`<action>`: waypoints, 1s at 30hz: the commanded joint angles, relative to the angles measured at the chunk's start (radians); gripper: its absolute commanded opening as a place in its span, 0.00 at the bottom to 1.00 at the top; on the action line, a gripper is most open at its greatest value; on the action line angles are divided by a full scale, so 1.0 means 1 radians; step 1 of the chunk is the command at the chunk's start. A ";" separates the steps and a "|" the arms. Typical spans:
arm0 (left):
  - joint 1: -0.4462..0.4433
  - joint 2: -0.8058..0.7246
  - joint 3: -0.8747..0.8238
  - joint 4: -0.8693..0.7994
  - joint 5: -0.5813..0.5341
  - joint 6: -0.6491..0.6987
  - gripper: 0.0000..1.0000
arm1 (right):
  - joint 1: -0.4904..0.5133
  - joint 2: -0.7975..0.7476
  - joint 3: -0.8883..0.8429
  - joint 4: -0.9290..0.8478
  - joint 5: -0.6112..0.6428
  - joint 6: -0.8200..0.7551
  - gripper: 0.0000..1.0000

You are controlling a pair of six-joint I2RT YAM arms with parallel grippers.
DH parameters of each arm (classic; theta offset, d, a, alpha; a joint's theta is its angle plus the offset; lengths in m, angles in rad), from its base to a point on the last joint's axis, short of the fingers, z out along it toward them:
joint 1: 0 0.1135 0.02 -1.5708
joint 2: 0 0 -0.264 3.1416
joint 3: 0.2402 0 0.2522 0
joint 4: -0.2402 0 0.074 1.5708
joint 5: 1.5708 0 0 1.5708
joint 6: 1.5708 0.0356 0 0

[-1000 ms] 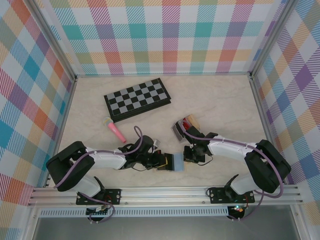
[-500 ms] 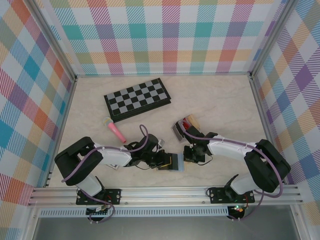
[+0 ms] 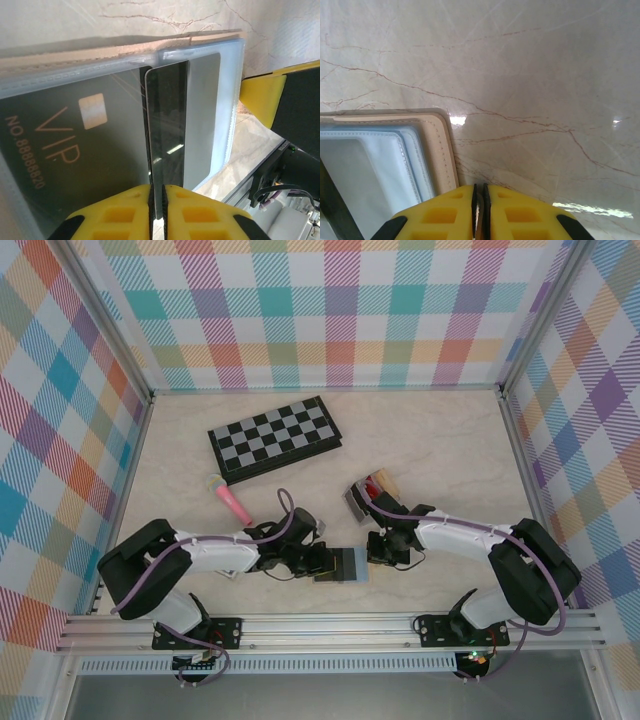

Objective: Put the credit cards into the card holder

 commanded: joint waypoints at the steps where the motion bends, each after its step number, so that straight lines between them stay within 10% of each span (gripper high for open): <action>1: -0.013 0.039 0.042 -0.006 0.013 0.022 0.12 | 0.009 0.027 0.009 0.027 -0.016 -0.005 0.14; 30: -0.055 0.037 0.155 -0.246 -0.145 0.065 0.21 | 0.013 0.024 0.014 0.032 -0.024 -0.004 0.14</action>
